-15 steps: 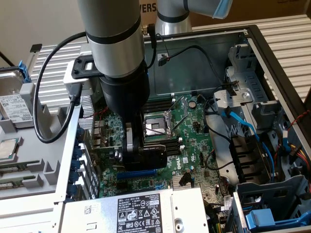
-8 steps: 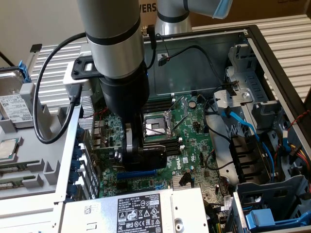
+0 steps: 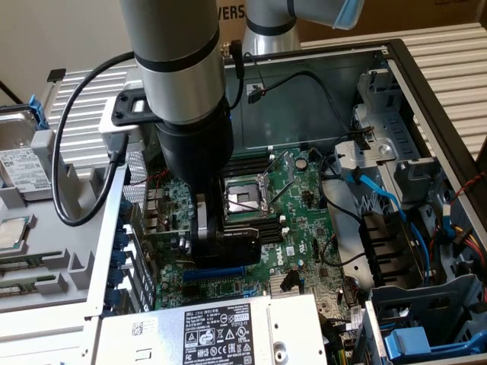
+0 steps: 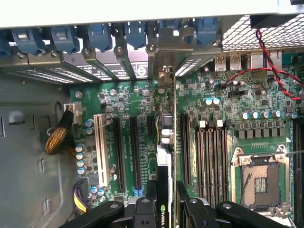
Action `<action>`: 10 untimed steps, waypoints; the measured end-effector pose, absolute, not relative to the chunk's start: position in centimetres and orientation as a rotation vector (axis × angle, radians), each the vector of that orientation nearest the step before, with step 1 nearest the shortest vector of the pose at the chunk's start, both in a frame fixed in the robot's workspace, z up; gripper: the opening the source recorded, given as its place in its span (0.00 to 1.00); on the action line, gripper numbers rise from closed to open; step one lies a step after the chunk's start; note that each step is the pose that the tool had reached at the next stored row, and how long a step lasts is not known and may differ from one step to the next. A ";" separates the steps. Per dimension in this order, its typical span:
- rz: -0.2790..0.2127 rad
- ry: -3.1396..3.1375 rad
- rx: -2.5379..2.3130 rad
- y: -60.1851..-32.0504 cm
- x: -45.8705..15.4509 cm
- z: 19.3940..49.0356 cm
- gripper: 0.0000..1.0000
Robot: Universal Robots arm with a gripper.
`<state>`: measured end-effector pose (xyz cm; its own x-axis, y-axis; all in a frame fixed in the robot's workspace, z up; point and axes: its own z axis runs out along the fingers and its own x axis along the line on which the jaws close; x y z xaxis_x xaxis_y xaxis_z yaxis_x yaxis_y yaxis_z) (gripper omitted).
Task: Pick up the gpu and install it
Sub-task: 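Insert the gpu into the slot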
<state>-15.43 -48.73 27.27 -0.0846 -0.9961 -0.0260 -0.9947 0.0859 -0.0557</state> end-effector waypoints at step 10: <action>-0.035 2.272 -2.085 -48.7 -15.5 27.2 0.26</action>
